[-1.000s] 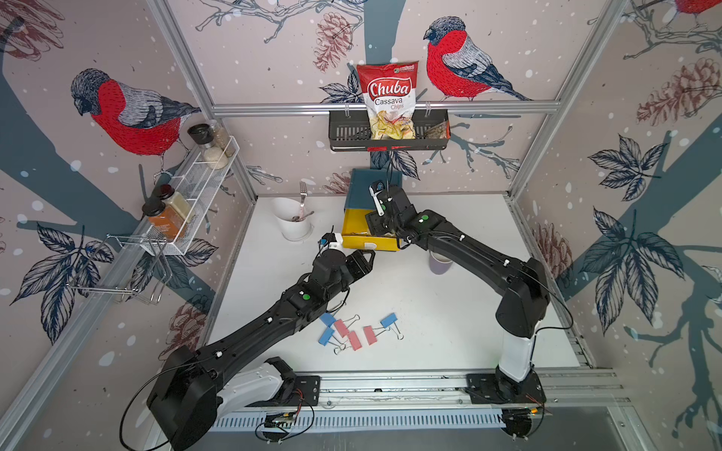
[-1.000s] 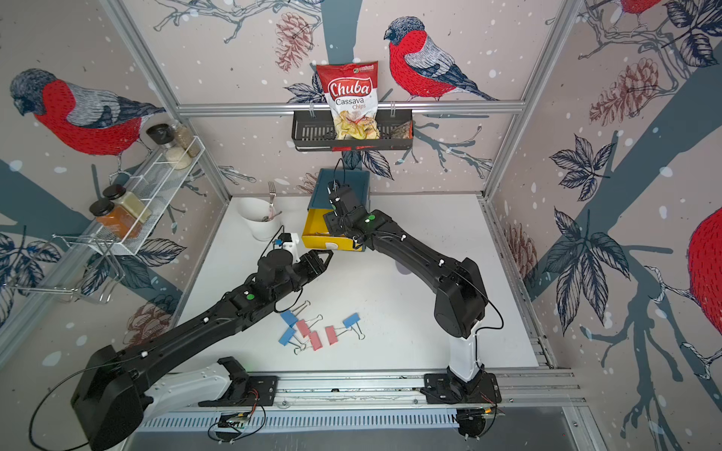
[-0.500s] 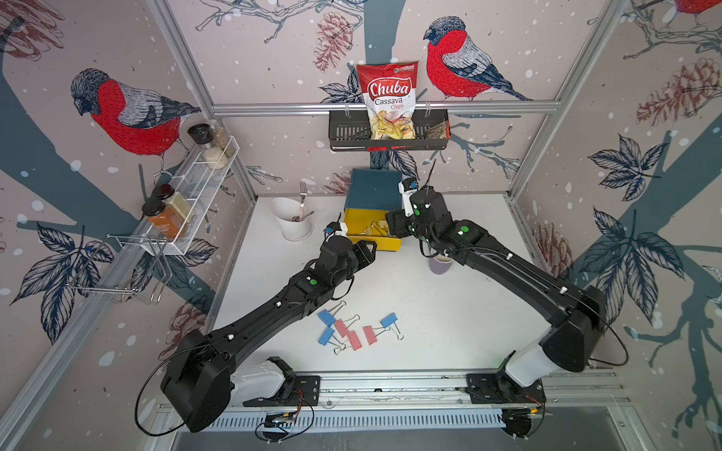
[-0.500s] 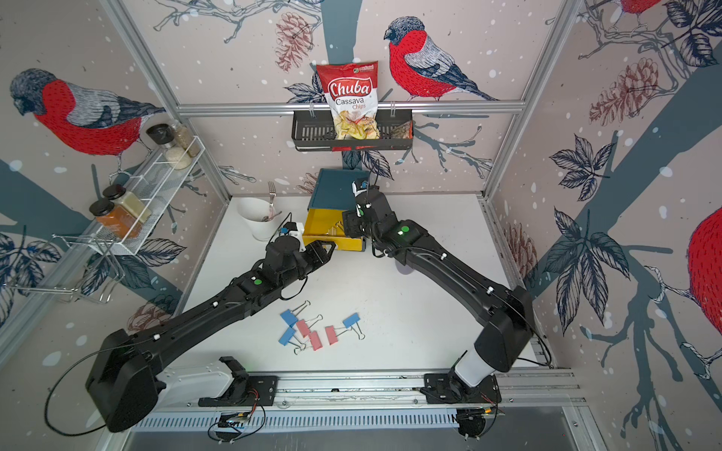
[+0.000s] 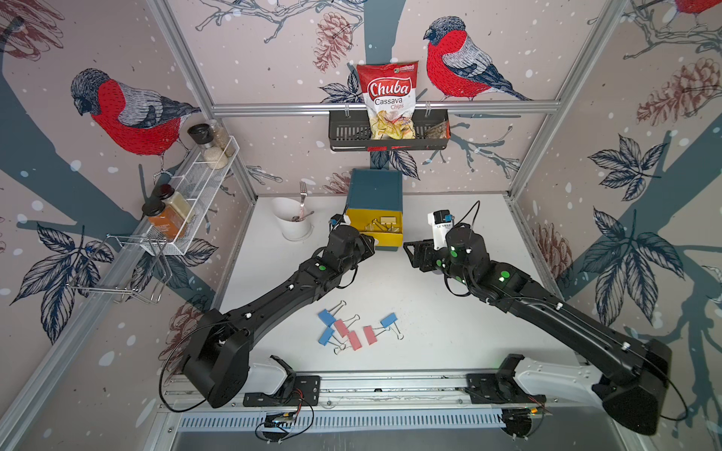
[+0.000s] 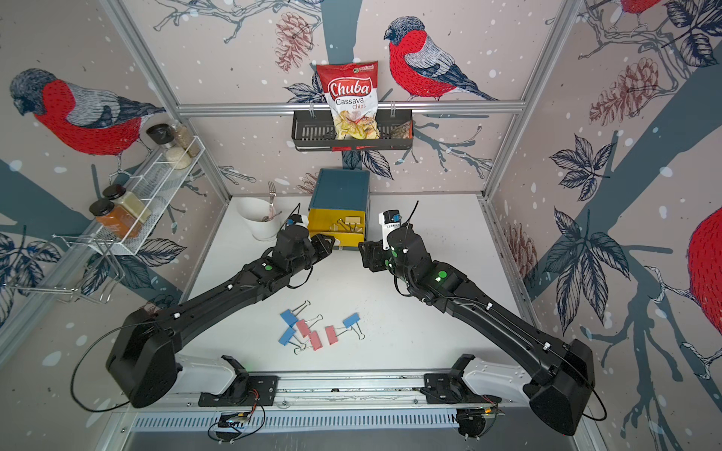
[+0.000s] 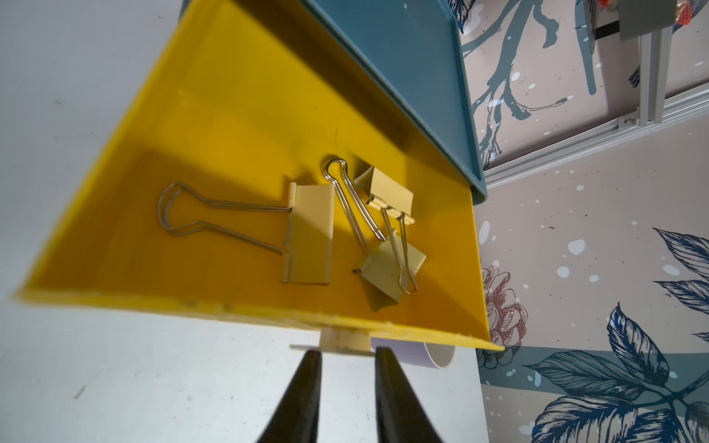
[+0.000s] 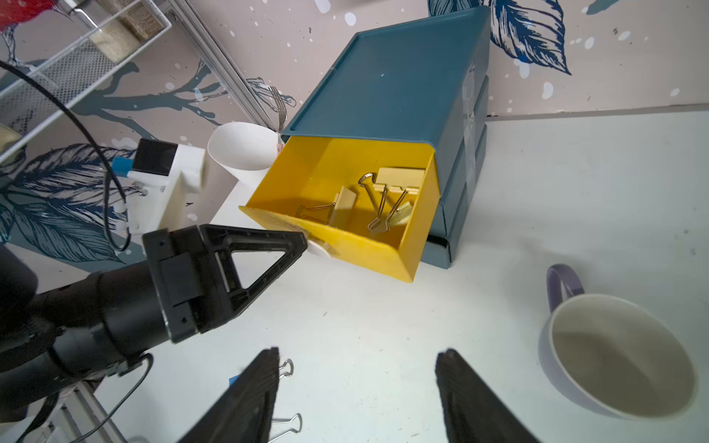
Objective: Put the binder clips in the drawer according to color
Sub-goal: Close the drawer in the storage box.
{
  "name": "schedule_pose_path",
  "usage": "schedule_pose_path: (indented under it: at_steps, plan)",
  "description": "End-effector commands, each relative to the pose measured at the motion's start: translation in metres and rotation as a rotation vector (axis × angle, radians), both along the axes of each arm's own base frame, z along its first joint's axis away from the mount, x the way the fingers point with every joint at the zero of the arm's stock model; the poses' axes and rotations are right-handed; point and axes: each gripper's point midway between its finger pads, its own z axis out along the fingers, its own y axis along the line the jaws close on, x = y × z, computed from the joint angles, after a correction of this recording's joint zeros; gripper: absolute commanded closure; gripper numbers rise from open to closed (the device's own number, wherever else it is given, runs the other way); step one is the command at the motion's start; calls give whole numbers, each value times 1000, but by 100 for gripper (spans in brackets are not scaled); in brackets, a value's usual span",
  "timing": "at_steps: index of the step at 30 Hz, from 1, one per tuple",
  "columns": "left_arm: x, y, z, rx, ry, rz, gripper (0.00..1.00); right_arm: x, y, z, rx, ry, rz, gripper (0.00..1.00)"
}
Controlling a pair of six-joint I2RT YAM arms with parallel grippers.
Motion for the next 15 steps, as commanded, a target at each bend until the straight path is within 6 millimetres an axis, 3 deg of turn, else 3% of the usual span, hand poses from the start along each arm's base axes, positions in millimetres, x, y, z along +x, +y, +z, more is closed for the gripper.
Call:
schedule_pose_path:
  at_steps: [1, 3, 15]
  plan:
    - [10, -3, 2, 17, -22, -4, 73, -4, 0, 3, 49, 2, -9, 31]
    - [18, -5, 10, 15, -36, 5, 73, -8, -2, 1, 53, 6, -8, 31]
    - [58, -15, 6, 24, -30, 18, 77, -22, 6, -28, 88, 79, 11, 38]
